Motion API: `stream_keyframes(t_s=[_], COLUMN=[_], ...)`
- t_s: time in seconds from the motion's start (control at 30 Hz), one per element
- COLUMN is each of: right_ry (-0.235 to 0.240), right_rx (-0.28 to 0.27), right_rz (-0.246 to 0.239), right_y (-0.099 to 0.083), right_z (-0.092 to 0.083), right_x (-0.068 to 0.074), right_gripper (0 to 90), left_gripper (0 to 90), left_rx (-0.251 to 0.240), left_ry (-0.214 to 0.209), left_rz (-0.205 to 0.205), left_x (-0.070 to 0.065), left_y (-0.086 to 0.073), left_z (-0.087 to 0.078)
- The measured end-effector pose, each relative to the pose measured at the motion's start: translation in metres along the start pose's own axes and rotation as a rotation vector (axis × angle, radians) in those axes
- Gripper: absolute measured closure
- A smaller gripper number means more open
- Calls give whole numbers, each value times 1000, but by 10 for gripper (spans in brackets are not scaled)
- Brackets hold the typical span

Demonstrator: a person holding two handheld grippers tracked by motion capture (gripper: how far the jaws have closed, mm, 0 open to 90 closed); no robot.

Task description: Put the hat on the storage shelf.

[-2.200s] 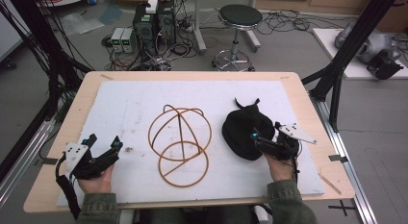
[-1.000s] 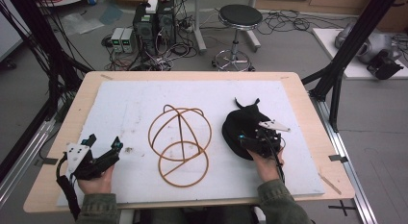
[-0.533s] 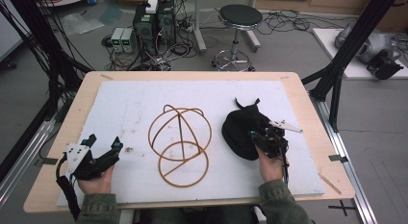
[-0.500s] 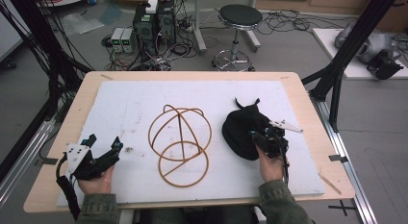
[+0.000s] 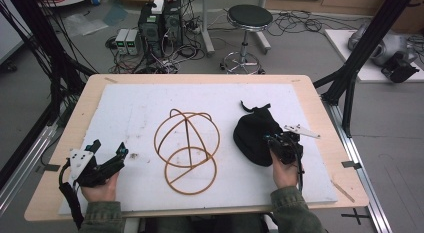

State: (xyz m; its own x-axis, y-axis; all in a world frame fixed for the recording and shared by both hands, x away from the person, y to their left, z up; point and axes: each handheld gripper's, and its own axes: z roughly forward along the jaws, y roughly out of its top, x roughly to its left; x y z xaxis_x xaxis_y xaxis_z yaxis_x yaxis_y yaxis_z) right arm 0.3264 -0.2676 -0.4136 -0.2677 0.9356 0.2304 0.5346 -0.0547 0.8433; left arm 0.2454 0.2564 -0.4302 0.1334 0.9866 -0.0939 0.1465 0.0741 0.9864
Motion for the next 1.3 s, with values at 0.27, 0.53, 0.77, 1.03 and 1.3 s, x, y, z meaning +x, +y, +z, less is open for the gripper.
stream_keyframes(t_s=[0.27,0.53,0.77,1.03,1.3], right_ry=[13,58,73,129,207], right_rx=[-26,-150,-254,-340,-397], right_rz=[-1,2,-30,-69,-119], right_y=[3,11,18,32,43], right_z=[-2,-16,-26,-40,-49], right_x=[-1,3,7,17,35], right_gripper=[873,873,872,872,872], left_gripper=[180,180,180,179,178], left_rx=[5,6,6,1,6], left_ry=[-2,-4,-6,4,1], left_rz=[-1,2,-1,-8,-12], left_x=[0,-1,0,2,1], left_y=[-1,-1,-1,0,-1], left_z=[2,1,1,-2,-2])
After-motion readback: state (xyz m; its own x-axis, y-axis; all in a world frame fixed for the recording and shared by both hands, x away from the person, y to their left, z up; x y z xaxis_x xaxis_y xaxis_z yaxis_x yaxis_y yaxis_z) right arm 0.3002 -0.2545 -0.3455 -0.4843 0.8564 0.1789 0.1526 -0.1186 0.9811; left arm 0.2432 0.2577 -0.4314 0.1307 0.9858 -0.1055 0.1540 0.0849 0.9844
